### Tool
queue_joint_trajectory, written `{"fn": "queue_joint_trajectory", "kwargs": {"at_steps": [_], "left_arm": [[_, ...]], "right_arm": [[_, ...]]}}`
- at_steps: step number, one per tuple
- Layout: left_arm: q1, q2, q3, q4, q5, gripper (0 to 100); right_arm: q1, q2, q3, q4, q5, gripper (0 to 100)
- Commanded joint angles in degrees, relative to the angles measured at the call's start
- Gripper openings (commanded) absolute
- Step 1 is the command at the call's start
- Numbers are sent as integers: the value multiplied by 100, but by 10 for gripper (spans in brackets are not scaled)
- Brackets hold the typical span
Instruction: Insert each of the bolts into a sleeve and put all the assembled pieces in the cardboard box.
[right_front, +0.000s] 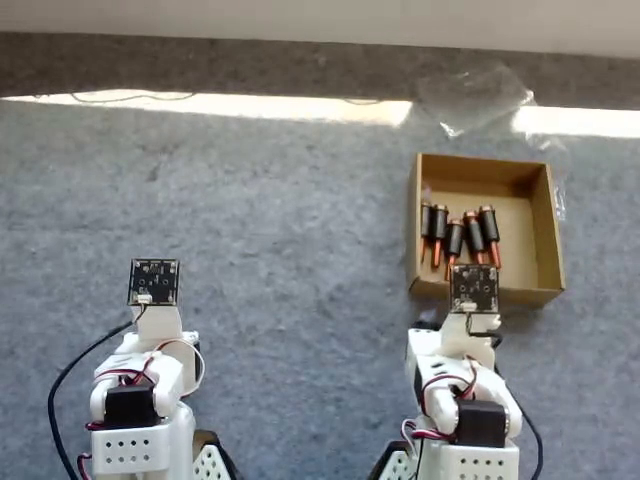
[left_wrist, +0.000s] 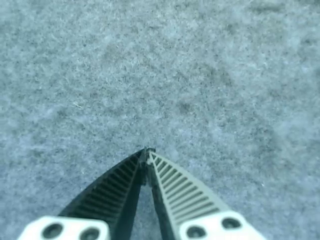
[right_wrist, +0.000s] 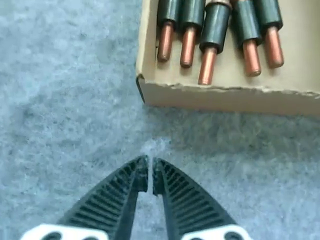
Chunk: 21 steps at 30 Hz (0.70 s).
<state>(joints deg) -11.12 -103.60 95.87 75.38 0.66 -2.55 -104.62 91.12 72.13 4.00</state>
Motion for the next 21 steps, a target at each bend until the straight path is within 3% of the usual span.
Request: {"fn": "queue_joint_trajectory", "kwargs": {"at_steps": [1,8,21], "left_arm": [[-48,-57,127,62,0,6],[-48,-57,127,62,0,6],[-13,-57,127,62,9,6]], "right_arm": [[48,-66,224,-48,-35,6],[57,-66,892,-374,-35,6],[57,-57,1033,-84,0,5]]}}
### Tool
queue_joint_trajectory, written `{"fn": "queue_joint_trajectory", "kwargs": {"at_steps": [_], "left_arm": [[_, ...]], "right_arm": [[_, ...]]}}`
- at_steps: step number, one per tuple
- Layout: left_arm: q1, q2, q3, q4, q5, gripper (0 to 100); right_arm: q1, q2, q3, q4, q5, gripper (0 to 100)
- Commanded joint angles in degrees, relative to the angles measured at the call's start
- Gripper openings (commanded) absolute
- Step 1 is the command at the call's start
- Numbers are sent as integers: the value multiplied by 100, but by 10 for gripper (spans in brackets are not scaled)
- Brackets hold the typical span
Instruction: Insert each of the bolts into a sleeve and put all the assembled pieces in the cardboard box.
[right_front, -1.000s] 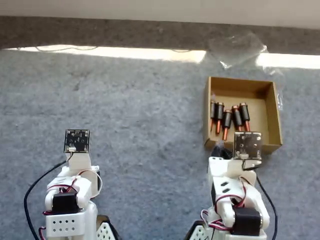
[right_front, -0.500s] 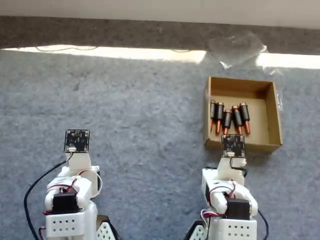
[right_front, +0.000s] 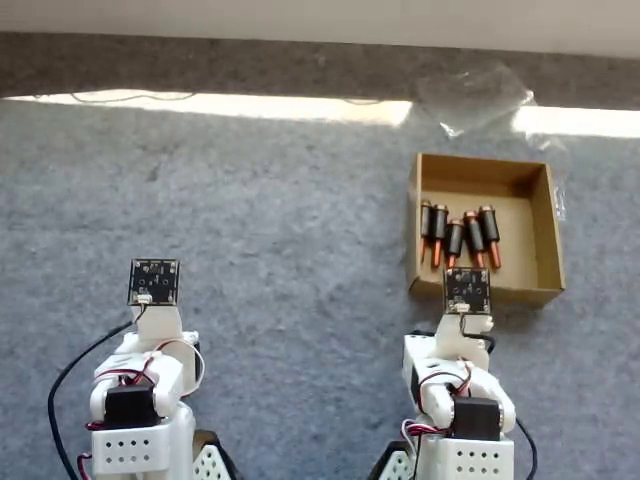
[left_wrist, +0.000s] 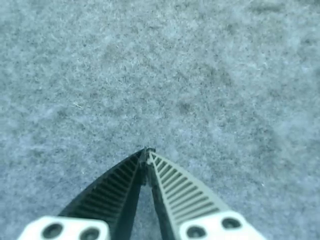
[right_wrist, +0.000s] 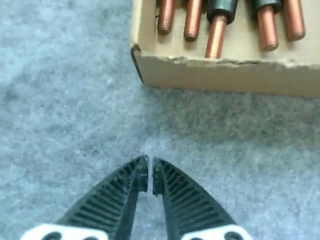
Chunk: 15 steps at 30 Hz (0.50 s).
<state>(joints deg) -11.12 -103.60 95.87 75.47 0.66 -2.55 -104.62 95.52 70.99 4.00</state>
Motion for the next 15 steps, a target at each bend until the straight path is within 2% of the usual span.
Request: {"fn": "queue_joint_trajectory", "kwargs": {"at_steps": [1,15], "left_arm": [[-13,-57,127,53,9,6],[-40,-57,127,53,9,6]], "right_arm": [[57,-48,593,31,0,5],[57,-48,593,31,0,5]]}}
